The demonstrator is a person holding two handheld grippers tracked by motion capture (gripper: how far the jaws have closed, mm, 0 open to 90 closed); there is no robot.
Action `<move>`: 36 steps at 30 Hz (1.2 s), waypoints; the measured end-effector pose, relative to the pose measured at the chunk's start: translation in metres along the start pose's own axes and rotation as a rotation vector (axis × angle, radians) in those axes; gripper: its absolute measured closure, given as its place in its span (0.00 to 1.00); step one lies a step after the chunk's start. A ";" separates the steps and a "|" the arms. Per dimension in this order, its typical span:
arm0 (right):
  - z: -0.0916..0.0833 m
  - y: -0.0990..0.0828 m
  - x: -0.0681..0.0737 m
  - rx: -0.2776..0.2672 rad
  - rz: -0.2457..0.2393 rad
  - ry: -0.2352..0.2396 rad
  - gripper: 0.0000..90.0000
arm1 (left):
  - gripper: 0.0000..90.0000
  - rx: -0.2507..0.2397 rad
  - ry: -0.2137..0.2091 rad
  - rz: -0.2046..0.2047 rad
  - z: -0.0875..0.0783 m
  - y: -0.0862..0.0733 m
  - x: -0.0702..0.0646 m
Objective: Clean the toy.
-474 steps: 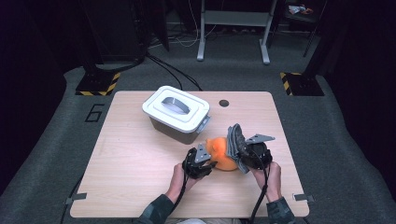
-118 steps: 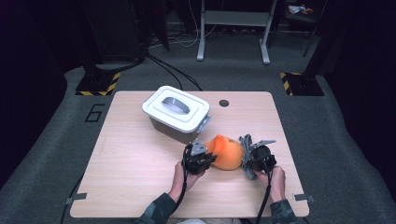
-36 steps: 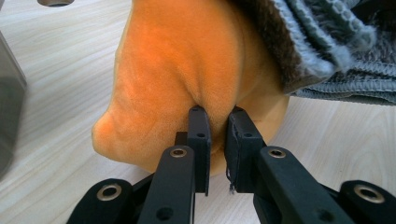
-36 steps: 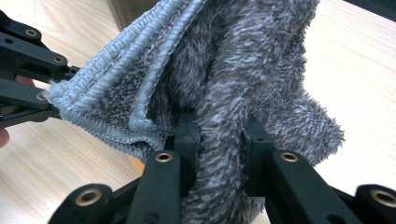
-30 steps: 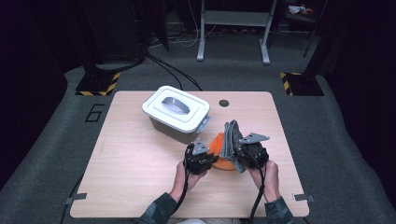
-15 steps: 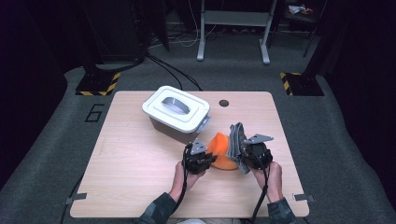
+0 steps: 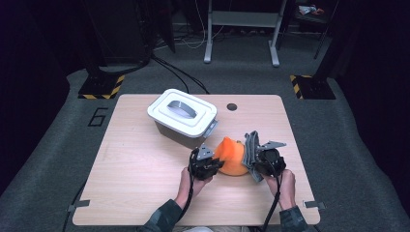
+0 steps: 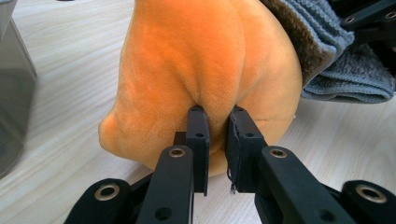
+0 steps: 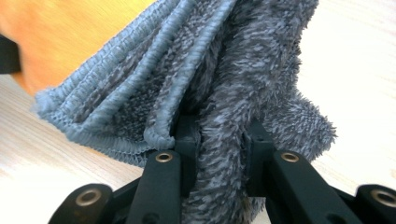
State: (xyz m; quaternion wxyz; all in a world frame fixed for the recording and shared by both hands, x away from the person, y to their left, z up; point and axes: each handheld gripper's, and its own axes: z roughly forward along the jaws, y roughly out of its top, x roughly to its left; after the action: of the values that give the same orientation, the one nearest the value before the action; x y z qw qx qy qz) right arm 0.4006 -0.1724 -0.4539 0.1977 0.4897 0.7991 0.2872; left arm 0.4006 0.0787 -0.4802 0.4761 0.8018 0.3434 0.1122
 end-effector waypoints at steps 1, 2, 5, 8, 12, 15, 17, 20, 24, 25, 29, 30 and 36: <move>0.002 -0.001 -0.002 -0.003 -0.006 0.003 0.81 | 0.89 -0.001 -0.001 -0.001 0.000 0.000 0.000; 0.003 -0.002 -0.003 0.004 -0.002 -0.002 0.81 | 0.89 0.001 -0.003 0.000 0.000 0.000 0.000; 0.007 -0.004 -0.006 0.021 0.004 0.001 0.81 | 0.89 0.000 -0.003 0.000 0.000 0.000 0.000; 0.014 -0.008 -0.011 0.046 0.021 0.004 0.80 | 0.89 0.001 -0.002 0.001 0.000 0.000 0.000; 0.025 -0.014 -0.016 0.085 0.046 0.013 0.80 | 0.89 0.000 0.004 0.004 0.000 0.000 0.001; 0.026 -0.016 -0.018 0.081 0.054 0.016 0.80 | 0.89 -0.002 0.004 0.002 0.000 -0.001 0.001; 0.022 -0.015 -0.018 0.068 0.054 0.006 0.81 | 0.89 -0.002 0.006 -0.001 -0.001 -0.001 0.001; 0.011 -0.011 -0.017 0.046 0.047 -0.004 0.81 | 0.89 -0.003 0.010 -0.007 -0.001 -0.002 0.002; -0.006 -0.002 -0.014 -0.016 0.034 -0.001 0.81 | 0.89 -0.004 0.010 0.000 -0.001 -0.002 0.002; -0.011 0.000 -0.012 -0.030 0.030 0.001 0.81 | 0.89 -0.005 0.010 0.000 -0.001 -0.002 0.002; -0.028 0.010 -0.001 -0.084 -0.012 0.018 0.81 | 0.89 -0.005 0.008 0.001 -0.001 -0.002 0.001; -0.031 0.013 0.003 -0.095 -0.020 0.025 0.81 | 0.89 -0.005 0.009 0.003 -0.001 -0.002 0.001; -0.038 0.026 0.024 -0.130 -0.082 0.065 0.80 | 0.89 -0.006 0.006 0.008 -0.001 -0.002 -0.001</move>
State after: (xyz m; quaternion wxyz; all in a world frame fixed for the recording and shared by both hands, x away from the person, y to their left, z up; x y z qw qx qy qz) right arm 0.3849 -0.1515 -0.4086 0.2148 0.4329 0.8042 0.3460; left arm 0.3987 0.0792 -0.4809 0.4770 0.8013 0.3413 0.1178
